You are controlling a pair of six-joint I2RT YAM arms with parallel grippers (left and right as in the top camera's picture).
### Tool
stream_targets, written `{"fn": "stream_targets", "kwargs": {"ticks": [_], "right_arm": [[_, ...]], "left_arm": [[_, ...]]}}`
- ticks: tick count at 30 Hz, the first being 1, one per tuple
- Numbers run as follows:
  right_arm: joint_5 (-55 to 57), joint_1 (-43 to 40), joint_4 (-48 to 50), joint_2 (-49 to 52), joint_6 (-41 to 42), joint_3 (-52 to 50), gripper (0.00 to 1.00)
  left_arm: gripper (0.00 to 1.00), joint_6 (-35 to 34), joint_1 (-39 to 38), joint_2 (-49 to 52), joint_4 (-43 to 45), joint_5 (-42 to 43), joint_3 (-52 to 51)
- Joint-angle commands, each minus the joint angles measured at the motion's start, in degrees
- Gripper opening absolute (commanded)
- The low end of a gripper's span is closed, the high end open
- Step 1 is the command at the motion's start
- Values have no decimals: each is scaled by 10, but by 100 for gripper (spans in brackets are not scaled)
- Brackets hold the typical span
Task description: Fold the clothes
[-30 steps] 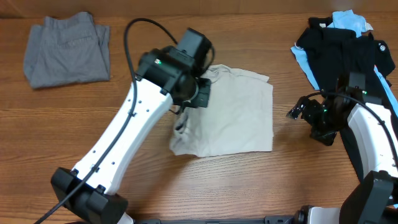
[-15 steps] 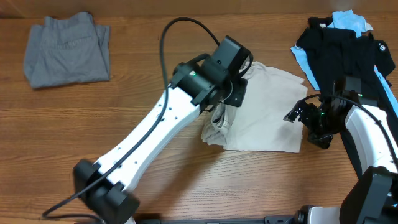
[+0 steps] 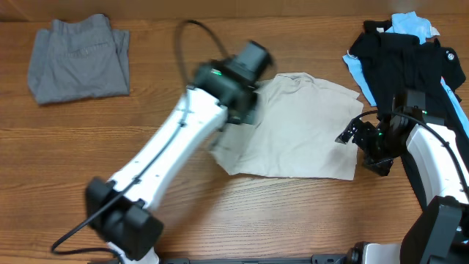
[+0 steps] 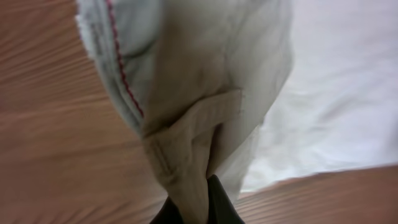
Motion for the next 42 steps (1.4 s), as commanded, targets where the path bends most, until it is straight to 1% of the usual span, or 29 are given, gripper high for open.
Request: {"fn": "stream_targets", "kwargs": {"ticks": [1,4,7,10,13,15,19,22,25,27,30,35,42], "right_arm": [[7,1,2,1,3,-2,100],[7,1,4,1,3,-2,100],[7,1,4,1,3,-2,100],[7,1,3,1,3,-2,100],[7,1,4,1,3,-2,100],[7,1,4,1,3,-2,100],[7,1,4,1,3,-2,100],[7,2,7,2,3,-2,100],[7,2,12,2,3,-2,100],[7,2,12,2,3,-2,100],[7,2,12,2,3,-2,100],[8,2,12,2,3,-3,100],[8,2,10,2,3,-3,100]], "left_arm": [[4,-6,65,-58,-37,-39,21],[4,5,111,-76,-61,-44,21],[4,38,155,-94,-79,-48,21],[4,50,195,-106,-110,-79,25],[4,80,232,-111,-136,-82,34],[4,103,251,-111,-150,-81,43],[4,110,259,-111,-161,-81,54],[4,109,247,-111,-148,-52,64],[4,130,222,-111,-117,29,67],[4,136,201,-108,-101,58,67],[4,120,157,-102,-93,53,67],[4,61,97,-79,-75,50,67],[4,-8,40,-17,-34,45,66]]}}
